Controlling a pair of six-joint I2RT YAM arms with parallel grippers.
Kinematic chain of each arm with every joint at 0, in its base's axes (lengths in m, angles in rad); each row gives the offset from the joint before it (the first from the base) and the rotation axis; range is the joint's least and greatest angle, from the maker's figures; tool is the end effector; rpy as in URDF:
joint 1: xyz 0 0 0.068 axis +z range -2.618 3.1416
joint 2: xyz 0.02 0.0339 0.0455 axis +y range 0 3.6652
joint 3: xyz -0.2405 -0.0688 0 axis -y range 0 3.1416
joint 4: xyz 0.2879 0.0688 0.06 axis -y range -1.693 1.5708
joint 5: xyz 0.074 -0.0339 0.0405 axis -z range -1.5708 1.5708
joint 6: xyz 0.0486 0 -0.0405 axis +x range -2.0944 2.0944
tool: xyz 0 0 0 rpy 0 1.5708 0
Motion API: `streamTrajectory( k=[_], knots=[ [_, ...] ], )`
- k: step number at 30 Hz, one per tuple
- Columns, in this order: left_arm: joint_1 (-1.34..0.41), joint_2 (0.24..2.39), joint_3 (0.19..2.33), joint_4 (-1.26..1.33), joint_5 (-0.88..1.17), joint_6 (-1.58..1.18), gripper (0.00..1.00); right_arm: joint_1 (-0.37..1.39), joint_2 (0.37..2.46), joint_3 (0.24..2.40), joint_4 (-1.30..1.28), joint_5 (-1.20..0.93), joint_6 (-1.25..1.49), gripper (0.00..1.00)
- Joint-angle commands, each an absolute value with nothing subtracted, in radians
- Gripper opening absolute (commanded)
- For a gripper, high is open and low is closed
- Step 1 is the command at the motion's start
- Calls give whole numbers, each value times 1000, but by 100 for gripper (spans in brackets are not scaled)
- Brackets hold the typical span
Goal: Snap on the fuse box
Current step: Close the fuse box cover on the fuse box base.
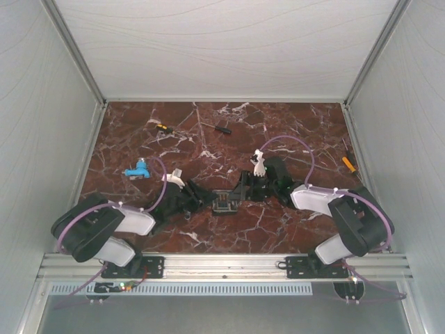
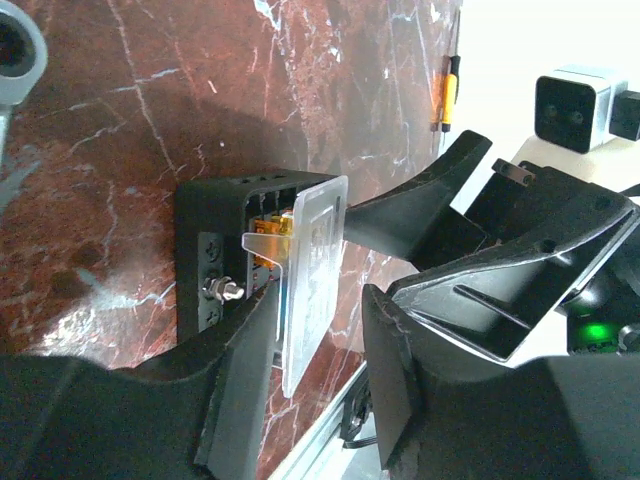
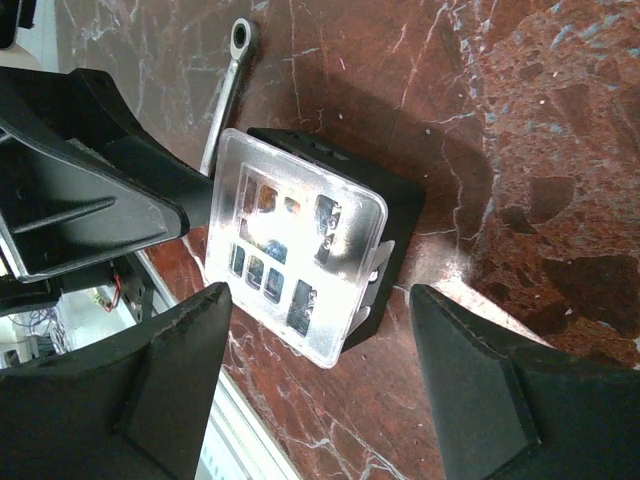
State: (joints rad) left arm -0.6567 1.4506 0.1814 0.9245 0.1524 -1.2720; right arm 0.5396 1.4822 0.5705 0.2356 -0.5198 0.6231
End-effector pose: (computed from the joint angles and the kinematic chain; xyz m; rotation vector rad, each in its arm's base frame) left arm 0.1926 -0.1578 0.0539 -0.5514 2.1240 -1.3620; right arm 0.2562 0.1816 0.0895 -0.2064 2.4178 1.1692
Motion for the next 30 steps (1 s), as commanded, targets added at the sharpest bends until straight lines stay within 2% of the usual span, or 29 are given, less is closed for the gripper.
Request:
streamTrajectory(
  k=[1, 7, 10, 17, 30],
  knots=[
    [-664, 1400, 224, 818, 130, -1230, 42, 557, 1495, 608, 206, -479, 592, 70],
    [-665, 1332, 259, 613, 92, -1194, 54, 580, 1493, 631, 157, -439, 564, 70],
    [-665, 1312, 282, 537, 82, -1163, 55, 591, 1494, 643, 136, -418, 554, 70],
    [-665, 1349, 358, 440, 161, -1108, 66, 635, 1503, 690, 59, -348, 530, 70],
    [-686, 1435, 388, 497, 251, -1115, 67, 716, 1534, 755, -22, -307, 543, 69]
  ],
)
